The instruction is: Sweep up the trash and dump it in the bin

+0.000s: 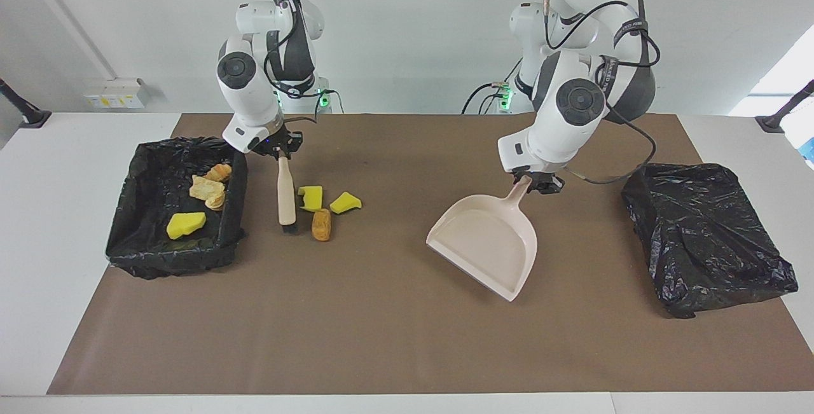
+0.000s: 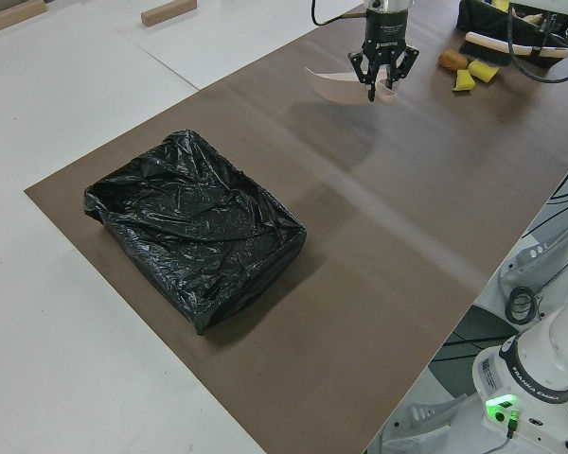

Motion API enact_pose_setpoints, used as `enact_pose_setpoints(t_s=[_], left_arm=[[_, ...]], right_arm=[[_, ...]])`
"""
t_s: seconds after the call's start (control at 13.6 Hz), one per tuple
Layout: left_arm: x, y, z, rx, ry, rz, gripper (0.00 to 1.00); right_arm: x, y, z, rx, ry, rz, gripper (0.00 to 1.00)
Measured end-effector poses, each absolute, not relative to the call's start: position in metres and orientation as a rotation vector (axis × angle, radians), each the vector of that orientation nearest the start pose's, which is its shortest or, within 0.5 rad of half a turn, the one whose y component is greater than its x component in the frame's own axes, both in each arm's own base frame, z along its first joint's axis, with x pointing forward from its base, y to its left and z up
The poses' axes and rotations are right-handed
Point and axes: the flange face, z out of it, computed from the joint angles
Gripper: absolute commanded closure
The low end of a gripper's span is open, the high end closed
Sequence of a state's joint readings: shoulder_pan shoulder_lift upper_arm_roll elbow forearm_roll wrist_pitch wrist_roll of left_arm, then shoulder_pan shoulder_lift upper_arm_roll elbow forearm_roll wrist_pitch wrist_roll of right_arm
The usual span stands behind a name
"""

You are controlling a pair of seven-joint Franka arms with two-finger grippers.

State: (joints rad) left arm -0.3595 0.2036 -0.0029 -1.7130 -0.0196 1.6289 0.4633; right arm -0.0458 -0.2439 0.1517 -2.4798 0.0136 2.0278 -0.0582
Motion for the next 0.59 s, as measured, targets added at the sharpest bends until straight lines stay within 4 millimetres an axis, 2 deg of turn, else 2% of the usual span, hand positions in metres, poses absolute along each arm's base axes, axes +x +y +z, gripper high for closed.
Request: enact_pose_setpoints(t_s=[0.15, 0.29, 0.44, 0.59], left_arm=[[0.509, -0.21, 0.433, -2.804, 1.366, 0.527, 1.0], [0.469, -0.229, 0.42, -2.736, 1.458, 0.514, 1.0], [0.433, -0.249, 0.408, -2.68, 1.547, 0.45, 1.0], [0.42, -0.254, 0.405, -2.663, 1.582, 0.389, 1.0]], right_arm=[[0.404, 0.042, 0.353, -3.154, -0.232, 0.282, 1.0], [0.404, 0.053, 0.343, -3.156, -0.241, 0.241, 1.0], [0.404, 0.104, 0.336, -3.166, -0.21, 0.194, 1.0], [0.413, 0.162, 0.333, -3.158, -0.18, 0.13, 1.0]])
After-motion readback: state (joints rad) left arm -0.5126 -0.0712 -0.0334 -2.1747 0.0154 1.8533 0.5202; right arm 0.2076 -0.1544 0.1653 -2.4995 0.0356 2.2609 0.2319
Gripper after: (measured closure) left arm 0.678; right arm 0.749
